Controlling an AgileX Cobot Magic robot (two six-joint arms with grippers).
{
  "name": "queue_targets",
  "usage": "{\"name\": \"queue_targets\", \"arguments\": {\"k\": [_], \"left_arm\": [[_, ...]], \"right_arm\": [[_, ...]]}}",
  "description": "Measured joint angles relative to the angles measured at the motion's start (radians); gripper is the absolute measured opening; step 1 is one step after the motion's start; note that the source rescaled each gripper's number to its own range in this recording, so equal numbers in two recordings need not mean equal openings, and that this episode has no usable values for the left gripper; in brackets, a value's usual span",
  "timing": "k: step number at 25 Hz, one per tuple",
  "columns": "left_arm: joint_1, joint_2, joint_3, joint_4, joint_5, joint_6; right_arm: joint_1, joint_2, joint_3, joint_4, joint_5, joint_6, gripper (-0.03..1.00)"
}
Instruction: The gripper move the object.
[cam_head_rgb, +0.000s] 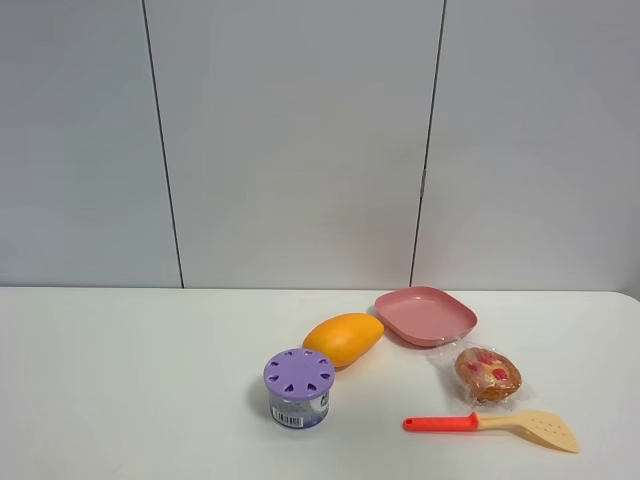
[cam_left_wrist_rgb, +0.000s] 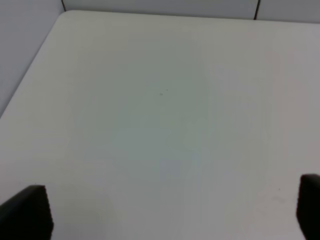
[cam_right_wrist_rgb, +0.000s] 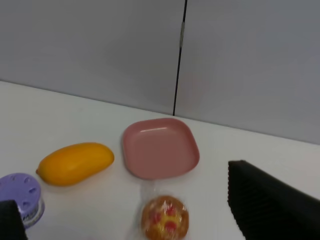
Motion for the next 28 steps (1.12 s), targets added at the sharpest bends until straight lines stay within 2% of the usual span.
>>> {"name": "queue_targets", "arguments": {"k": [2,5,8,13,18,23,28], "left_arm": [[0.0,0.0,0.0,0.0,0.0,0.0],[0.0,0.0,0.0,0.0,0.0,0.0],[0.0,0.0,0.0,0.0,0.0,0.0],[0.0,0.0,0.0,0.0,0.0,0.0],[0.0,0.0,0.0,0.0,0.0,0.0],[0.0,0.0,0.0,0.0,0.0,0.0],[0.0,0.0,0.0,0.0,0.0,0.0]], "right_arm": [[-0.025,-0.061,0.05,0.003,0.047,0.049,0.58],[-0.096,-0.13,0.074,0.002,0.191,0.116,0.68],[-0.188,-0.185,0.075,-0.02,0.332,0.131,0.76],[-0.348,-0.294,0.083,-0.037,0.487,0.157,0.78],[-0.386,-0.414,0.102,-0.08,0.537,0.248,0.78],[-0.386,-0.54,0.207,-0.129,0.544,0.264,0.78],[-0.386,-0.621,0.246,-0.139,0.494,0.267,0.78]]}}
